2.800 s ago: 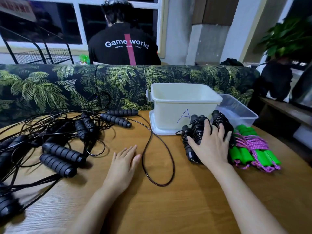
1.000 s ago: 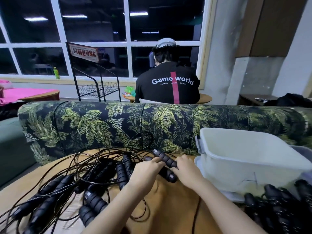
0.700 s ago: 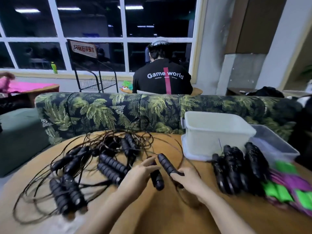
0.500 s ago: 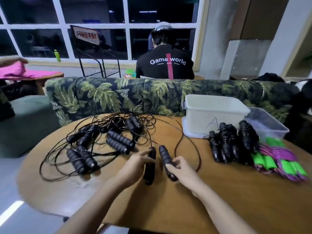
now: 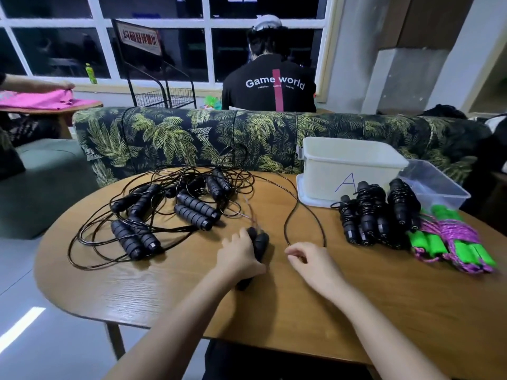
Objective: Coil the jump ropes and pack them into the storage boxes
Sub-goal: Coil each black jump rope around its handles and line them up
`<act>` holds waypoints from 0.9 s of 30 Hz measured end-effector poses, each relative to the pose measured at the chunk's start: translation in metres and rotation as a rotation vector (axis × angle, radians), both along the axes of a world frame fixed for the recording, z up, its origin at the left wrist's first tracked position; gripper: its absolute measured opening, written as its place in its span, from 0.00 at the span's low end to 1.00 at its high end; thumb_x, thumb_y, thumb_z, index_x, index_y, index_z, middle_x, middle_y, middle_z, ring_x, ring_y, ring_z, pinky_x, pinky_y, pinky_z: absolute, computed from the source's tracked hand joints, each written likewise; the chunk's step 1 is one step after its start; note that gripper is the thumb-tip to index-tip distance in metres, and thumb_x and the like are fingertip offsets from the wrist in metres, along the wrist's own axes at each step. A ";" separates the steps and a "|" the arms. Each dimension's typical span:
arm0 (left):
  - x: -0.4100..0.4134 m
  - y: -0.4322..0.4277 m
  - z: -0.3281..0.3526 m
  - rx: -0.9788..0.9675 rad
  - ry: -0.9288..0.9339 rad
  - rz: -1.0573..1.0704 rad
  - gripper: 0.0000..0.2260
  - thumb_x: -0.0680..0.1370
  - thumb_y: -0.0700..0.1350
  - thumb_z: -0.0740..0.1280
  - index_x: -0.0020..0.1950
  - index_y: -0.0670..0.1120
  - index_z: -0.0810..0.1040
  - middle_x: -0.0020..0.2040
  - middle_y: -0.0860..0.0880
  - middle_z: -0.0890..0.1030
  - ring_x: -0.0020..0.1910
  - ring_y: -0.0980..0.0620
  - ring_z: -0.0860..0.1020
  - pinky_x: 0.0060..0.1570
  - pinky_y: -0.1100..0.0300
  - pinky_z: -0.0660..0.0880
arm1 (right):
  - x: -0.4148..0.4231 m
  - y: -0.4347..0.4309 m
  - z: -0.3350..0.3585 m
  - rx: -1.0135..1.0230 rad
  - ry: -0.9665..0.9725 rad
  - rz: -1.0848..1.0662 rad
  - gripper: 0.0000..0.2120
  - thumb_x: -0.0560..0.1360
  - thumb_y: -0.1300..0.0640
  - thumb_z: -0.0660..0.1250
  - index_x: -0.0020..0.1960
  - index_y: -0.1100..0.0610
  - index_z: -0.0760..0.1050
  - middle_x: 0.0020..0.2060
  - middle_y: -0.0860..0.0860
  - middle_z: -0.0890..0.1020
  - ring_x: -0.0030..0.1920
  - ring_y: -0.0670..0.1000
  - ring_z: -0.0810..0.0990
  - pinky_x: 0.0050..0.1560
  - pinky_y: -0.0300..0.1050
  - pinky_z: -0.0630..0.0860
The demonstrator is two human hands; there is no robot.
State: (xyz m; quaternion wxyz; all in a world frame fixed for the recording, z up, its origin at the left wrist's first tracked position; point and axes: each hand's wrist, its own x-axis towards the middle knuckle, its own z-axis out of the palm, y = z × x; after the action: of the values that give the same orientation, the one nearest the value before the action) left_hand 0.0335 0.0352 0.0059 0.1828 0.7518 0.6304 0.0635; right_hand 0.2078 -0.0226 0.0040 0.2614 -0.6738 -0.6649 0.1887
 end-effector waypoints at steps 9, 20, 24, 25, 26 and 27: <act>-0.041 -0.003 0.005 0.045 0.157 -0.587 0.45 0.68 0.56 0.71 0.79 0.59 0.51 0.75 0.55 0.65 0.65 0.48 0.64 0.63 0.47 0.63 | 0.044 0.010 -0.010 0.212 -0.204 0.324 0.23 0.74 0.72 0.59 0.59 0.49 0.76 0.65 0.39 0.73 0.69 0.39 0.65 0.68 0.45 0.68; -0.051 0.014 -0.005 0.049 -0.022 -0.694 0.43 0.62 0.60 0.56 0.79 0.58 0.53 0.74 0.58 0.66 0.61 0.54 0.65 0.62 0.53 0.68 | 0.056 0.028 -0.028 0.246 -0.492 0.476 0.16 0.80 0.44 0.58 0.57 0.51 0.79 0.65 0.45 0.77 0.70 0.47 0.70 0.70 0.47 0.69; -0.051 0.022 -0.012 0.112 -0.051 -0.719 0.42 0.62 0.59 0.58 0.78 0.57 0.57 0.65 0.62 0.70 0.57 0.57 0.66 0.57 0.55 0.68 | 0.060 0.016 -0.031 0.300 -0.511 0.443 0.13 0.79 0.48 0.61 0.56 0.52 0.79 0.58 0.46 0.79 0.64 0.48 0.73 0.62 0.43 0.73; -0.050 0.024 -0.013 0.126 -0.059 -0.720 0.41 0.62 0.59 0.58 0.77 0.57 0.58 0.60 0.63 0.70 0.57 0.56 0.67 0.56 0.55 0.67 | 0.061 0.012 -0.031 0.297 -0.519 0.424 0.13 0.79 0.48 0.61 0.58 0.52 0.79 0.59 0.46 0.79 0.64 0.47 0.73 0.61 0.42 0.71; -0.049 0.026 -0.014 0.141 -0.066 -0.723 0.40 0.62 0.59 0.59 0.76 0.56 0.60 0.56 0.62 0.70 0.58 0.55 0.68 0.56 0.54 0.68 | 0.061 0.009 -0.032 0.289 -0.524 0.406 0.13 0.79 0.48 0.61 0.58 0.51 0.79 0.59 0.46 0.79 0.64 0.47 0.72 0.61 0.41 0.70; -0.048 0.027 -0.014 0.155 -0.071 -0.730 0.39 0.62 0.59 0.59 0.75 0.56 0.60 0.55 0.60 0.72 0.58 0.55 0.69 0.58 0.53 0.68 | 0.061 0.005 -0.032 0.282 -0.530 0.390 0.13 0.79 0.49 0.62 0.59 0.51 0.79 0.60 0.46 0.78 0.65 0.48 0.72 0.61 0.41 0.69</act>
State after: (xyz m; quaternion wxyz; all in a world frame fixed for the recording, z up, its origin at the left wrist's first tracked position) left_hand -0.0146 0.0625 -0.0085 0.1579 0.9359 0.3074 0.0676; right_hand 0.2690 -0.0174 -0.0284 0.1294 -0.5170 -0.8452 -0.0399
